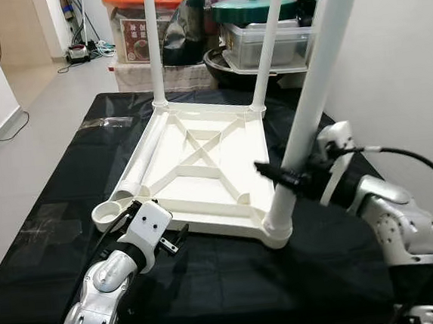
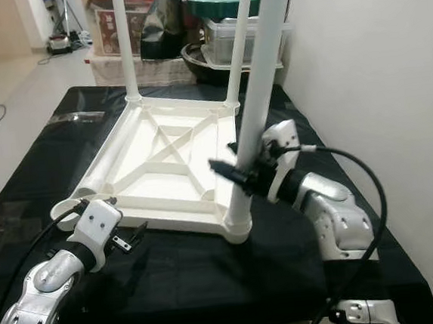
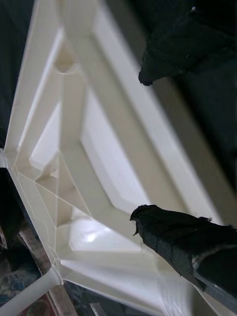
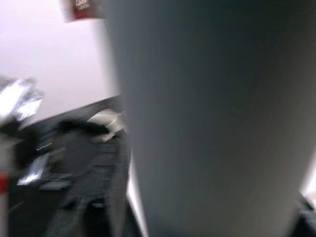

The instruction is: Building children table

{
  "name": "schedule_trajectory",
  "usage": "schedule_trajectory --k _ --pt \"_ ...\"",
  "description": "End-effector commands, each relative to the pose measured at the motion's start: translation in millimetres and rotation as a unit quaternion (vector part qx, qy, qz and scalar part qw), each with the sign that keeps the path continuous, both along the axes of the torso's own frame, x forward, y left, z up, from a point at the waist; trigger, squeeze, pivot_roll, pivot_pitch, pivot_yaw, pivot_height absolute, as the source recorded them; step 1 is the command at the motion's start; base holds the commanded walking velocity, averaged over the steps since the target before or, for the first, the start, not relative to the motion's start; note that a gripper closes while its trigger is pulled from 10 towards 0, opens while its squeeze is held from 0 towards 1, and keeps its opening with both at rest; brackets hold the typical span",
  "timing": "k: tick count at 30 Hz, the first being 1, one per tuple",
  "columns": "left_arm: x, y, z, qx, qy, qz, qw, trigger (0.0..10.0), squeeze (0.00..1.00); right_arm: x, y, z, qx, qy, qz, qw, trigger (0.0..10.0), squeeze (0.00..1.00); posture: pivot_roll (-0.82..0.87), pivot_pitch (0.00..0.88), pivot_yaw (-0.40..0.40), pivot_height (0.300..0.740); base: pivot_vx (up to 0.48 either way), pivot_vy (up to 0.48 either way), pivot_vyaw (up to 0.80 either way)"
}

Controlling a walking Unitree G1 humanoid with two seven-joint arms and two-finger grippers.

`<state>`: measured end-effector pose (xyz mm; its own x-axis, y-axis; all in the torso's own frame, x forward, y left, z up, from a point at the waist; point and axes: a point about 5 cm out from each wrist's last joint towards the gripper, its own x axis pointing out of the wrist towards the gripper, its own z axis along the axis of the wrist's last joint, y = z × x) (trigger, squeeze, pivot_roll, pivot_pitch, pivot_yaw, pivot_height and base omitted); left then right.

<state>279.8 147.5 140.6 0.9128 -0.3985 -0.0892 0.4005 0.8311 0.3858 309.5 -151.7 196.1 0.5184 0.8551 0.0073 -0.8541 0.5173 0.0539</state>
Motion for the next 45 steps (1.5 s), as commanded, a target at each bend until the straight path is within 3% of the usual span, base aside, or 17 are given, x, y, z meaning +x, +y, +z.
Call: schedule_trajectory --k 1,2,9,12,14,17,18,19,23,24,26,27,28,34,43,44,45 --pt "0.6 -1.6 1.7 0.004 -0.003 -0.005 1.000 10.0 0.00 -5.1 16.0 -4.9 0.002 0.006 0.052 0.999 4.7 0.00 0.10 0.000 -0.136 0.740 0.000 0.000 0.00" --pt "-0.2 -1.4 1.8 0.004 -0.003 -0.005 1.000 10.0 0.00 0.5 19.8 -6.6 0.005 0.005 0.030 1.000 0.0 0.00 0.11 0.000 -0.137 0.740 0.000 0.000 0.00" --pt "-4.7 2.8 -0.2 0.006 0.001 -0.002 1.000 10.0 0.00 39.6 -6.5 -14.5 0.082 0.038 -0.278 0.956 0.0 0.00 0.10 0.000 -0.136 0.740 0.000 0.000 0.00" --pt "-5.2 2.5 -0.7 0.006 0.002 -0.002 1.000 10.0 0.00 23.0 -69.9 -52.7 -0.001 0.153 -0.637 0.755 0.0 0.00 0.09 0.000 -0.127 0.740 0.000 0.000 0.00" --pt "-5.1 1.7 -0.6 0.005 0.002 -0.003 1.000 10.0 0.00 12.5 -76.8 -55.4 -0.013 0.153 -0.668 0.728 0.0 0.00 0.09 0.000 -0.125 0.740 0.000 0.000 0.00" --pt "-4.7 -0.7 -1.1 0.004 0.004 -0.008 1.000 10.0 0.00 -3.9 -60.2 -54.6 -0.001 0.152 -0.638 0.755 1.9 0.00 0.06 0.000 -0.101 0.740 0.000 0.000 0.00" --pt "-4.5 -1.7 -1.6 0.003 0.005 -0.011 1.000 10.0 0.00 -6.8 -49.1 -53.7 0.008 0.152 -0.613 0.776 9.5 0.00 0.05 0.000 -0.093 0.740 0.000 0.000 0.00" --pt "-4.1 -2.9 -2.0 0.003 0.006 -0.015 1.000 10.0 0.00 -7.8 -38.5 -49.0 0.014 0.135 -0.584 0.801 10.0 0.00 0.05 0.000 -0.093 0.740 0.000 0.000 0.00" --pt "-2.9 -4.5 -1.8 0.003 0.007 -0.018 1.000 10.0 0.00 -5.9 -22.5 -36.9 0.040 0.089 -0.538 0.837 10.0 0.00 0.04 0.000 -0.086 0.740 0.000 0.000 0.00" --pt "-1.7 -4.8 -1.1 0.003 0.006 -0.020 1.000 10.0 0.00 -4.0 -16.1 -23.9 0.069 0.060 -0.506 0.858 10.0 1.00 0.04 0.000 -0.084 0.740 0.000 0.000 0.00" --pt "-0.4 -4.9 -0.4 0.004 0.005 -0.020 1.000 10.0 0.00 -3.6 -7.9 -11.4 0.100 0.058 -0.452 0.885 10.0 1.00 0.04 0.000 -0.086 0.740 0.000 0.000 0.00" --pt "0.5 -4.3 0.4 0.004 0.003 -0.020 1.000 10.0 0.00 -3.5 -3.4 2.4 0.109 0.038 -0.390 0.914 10.0 0.23 0.04 0.000 -0.088 0.740 0.000 0.000 0.00" --pt "0.9 -3.6 0.7 0.004 0.003 -0.019 1.000 10.0 0.00 -4.9 -0.2 12.4 0.110 0.023 -0.324 0.939 10.0 0.00 0.04 0.000 -0.090 0.740 0.000 0.000 0.00" --pt "0.2 -2.7 0.1 0.004 0.002 -0.016 1.000 10.0 0.00 -15.9 1.8 24.3 0.065 -0.021 -0.106 0.992 10.0 0.00 0.06 0.000 -0.107 0.740 0.000 0.000 0.00" --pt "0.0 -1.2 2.2 0.004 -0.004 -0.010 1.000 10.0 0.00 -29.4 34.5 4.0 0.017 -0.011 0.077 0.997 9.8 0.00 0.09 0.000 -0.132 0.740 0.000 0.000 0.00" --pt "-1.3 -0.5 2.0 0.005 -0.004 -0.009 1.000 10.0 0.00 -22.9 41.7 -0.8 0.017 -0.001 0.063 0.998 0.0 0.00 0.09 0.000 -0.132 0.740 0.000 0.000 0.00" --pt "-1.3 -0.5 2.0 0.005 -0.004 -0.009 1.000 10.0 0.00 -22.9 41.7 -0.8 0.017 -0.001 0.063 0.998 0.0 0.00 0.09 0.000 -0.132 0.740 0.000 0.000 0.00"
